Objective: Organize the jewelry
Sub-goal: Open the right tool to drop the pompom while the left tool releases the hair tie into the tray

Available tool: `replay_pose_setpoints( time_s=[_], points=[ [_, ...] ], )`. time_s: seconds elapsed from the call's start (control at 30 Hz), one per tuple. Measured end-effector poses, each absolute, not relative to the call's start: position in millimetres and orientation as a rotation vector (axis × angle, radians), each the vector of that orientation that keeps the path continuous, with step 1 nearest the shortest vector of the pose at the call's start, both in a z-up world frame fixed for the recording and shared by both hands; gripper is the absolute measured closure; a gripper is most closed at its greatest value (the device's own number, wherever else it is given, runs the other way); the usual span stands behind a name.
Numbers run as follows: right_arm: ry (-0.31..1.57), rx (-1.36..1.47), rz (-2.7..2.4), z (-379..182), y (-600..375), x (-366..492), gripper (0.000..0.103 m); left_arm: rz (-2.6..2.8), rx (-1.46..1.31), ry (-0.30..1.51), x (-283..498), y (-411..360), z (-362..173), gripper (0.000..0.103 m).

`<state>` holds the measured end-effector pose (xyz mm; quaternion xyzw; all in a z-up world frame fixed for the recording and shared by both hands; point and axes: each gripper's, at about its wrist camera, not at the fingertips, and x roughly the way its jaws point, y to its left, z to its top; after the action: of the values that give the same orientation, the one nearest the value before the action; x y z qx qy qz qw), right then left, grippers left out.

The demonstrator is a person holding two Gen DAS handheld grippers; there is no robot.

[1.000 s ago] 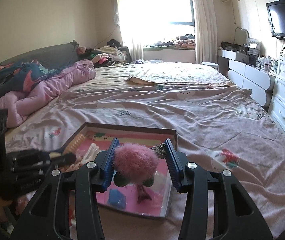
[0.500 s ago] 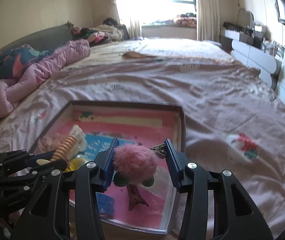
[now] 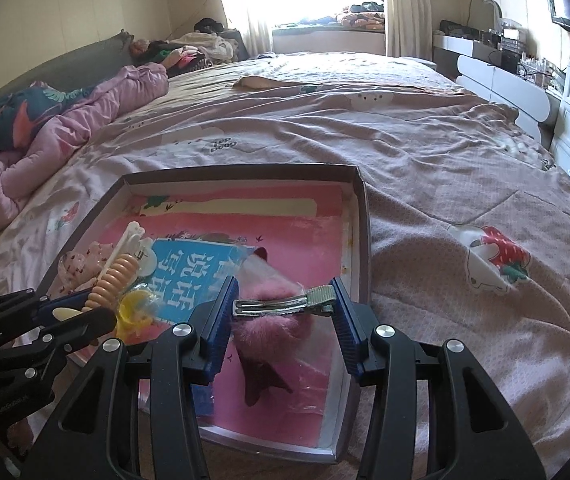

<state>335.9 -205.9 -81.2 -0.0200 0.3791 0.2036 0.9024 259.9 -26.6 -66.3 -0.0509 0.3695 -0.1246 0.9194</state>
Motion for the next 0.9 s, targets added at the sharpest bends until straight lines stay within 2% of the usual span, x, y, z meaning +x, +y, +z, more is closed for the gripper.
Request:
replay_pose_setpoints(
  time_s=[0.1,0.23,0.3,0.37,0.43,0.5,0.57,0.63,0.7,0.87,0.9],
  points=[
    [0.772,-0.019,0.416,-79.3,-208.4,333.3,0.045,-0.257,-0.104,0.76,260.0,-26.7,-66.3,0.086],
    [0.759,-0.005,0.415,-73.5,-213.4,326.9,0.043,-0.253,-0.106,0.766,261.3,-25.3,-67.2,0.086],
    [0.739,0.002,0.411,-67.9,-217.1,321.4,0.039,-0.252,-0.105,0.766,260.6,-23.7,-66.7,0.083],
    [0.722,0.005,0.408,-62.7,-220.1,316.7,0.036,-0.25,-0.108,0.761,259.4,-22.4,-64.6,0.075],
    [0.704,0.009,0.405,-57.5,-223.4,310.9,0.035,-0.251,-0.117,0.756,257.1,-20.4,-60.2,0.07],
    [0.681,0.016,0.402,-50.9,-227.4,304.1,0.029,-0.25,-0.118,0.743,253.6,-19.4,-54.8,0.068],
    [0.655,0.028,0.4,-43.9,-231.7,296.7,0.025,-0.244,-0.121,0.731,249.0,-17.7,-48.4,0.058],
    [0.632,0.037,0.401,-36.1,-236.0,288.4,0.023,-0.237,-0.128,0.717,244.1,-15.9,-41.7,0.053],
    [0.607,0.042,0.399,-29.8,-239.7,279.6,0.017,-0.235,-0.134,0.702,238.0,-14.0,-34.3,0.049],
    [0.549,0.064,0.412,-13.1,-247.3,255.2,0.012,-0.214,-0.135,0.653,219.3,-8.8,-16.6,0.03],
    [0.539,0.066,0.417,-10.2,-248.0,250.0,0.011,-0.204,-0.128,0.644,214.7,-8.0,-13.8,0.03]
  ],
)
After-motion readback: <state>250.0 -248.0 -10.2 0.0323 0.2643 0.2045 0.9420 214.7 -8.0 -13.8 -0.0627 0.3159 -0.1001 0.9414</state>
